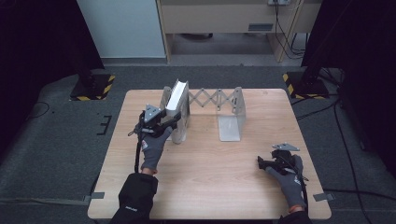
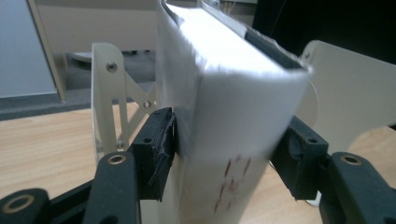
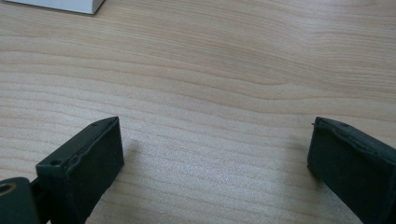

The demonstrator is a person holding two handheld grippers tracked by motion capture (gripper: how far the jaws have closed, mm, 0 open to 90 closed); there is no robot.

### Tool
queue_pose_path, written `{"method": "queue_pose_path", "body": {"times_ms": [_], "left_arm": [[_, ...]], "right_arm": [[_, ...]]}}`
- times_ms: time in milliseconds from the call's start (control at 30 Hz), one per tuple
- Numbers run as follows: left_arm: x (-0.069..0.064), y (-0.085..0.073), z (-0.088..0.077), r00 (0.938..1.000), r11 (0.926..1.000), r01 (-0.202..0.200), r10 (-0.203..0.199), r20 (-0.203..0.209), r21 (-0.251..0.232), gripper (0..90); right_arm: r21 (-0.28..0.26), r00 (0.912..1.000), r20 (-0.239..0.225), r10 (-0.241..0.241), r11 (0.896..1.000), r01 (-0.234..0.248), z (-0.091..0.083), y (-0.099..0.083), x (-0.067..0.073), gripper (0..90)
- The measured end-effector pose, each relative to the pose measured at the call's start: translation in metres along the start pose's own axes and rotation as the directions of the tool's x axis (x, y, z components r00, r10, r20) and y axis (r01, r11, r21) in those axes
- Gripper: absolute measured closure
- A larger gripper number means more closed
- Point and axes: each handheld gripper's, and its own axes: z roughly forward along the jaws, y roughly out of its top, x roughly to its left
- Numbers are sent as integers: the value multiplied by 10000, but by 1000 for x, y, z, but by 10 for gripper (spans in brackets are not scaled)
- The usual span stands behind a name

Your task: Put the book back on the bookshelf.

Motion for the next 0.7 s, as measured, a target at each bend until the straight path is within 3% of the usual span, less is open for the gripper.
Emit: {"method": "queue_pose_path", "body": {"times_ms": [67,267,433,700], "left_arm": [[-2,-3,-1,9999,9997,-156,155,54,162,427],[-7,-2,3,10000,9996,3,-3,-12,278,432],[-11,2,11,9999,9990,-136,137,-36,424,415],[-9,6,21,10000,9989,-43,46,-48,473,399]], "right_arm": [[-12,10000,6,-31,10000,31,0,0,0,39],[-18,10000,20,-29,10000,29,0,0,0,39],[-4,10000,14,20,10000,-20,0,0,1,39],[-4,10000,-8,12,10000,-12,0,0,1,39]]}}
